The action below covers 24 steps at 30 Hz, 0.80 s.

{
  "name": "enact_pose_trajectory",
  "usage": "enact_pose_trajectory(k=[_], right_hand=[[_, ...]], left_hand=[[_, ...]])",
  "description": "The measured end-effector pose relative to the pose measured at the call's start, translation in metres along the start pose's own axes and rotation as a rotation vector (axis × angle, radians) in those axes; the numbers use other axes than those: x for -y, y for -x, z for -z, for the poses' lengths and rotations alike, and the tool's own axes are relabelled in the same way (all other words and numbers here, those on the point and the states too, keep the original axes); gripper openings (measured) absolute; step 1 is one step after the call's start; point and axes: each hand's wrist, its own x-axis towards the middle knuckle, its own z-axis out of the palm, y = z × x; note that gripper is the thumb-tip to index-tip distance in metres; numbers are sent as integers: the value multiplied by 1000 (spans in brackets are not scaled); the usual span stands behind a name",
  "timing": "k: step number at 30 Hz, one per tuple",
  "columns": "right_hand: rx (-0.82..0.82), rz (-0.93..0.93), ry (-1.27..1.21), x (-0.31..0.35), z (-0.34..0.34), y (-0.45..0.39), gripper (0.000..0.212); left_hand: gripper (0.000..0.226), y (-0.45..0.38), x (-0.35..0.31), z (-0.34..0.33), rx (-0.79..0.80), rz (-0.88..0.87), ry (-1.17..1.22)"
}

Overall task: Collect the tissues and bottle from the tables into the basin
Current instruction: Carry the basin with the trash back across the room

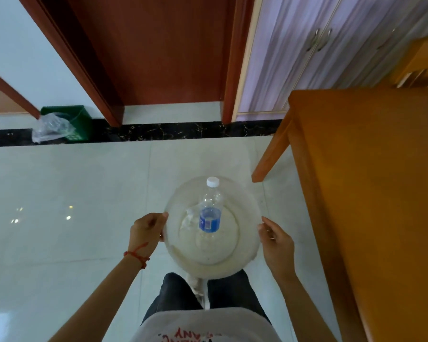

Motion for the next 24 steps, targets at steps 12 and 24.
enact_pose_trajectory(k=[12,24], right_hand=[[7,-159,-21,-8,1,-166,27],[-208,-366,-25,-120,-73,-285,24]], left_hand=[[18,-145,-63,-96,105,53,-104],[16,-309,-10,-215,274,90,-212]])
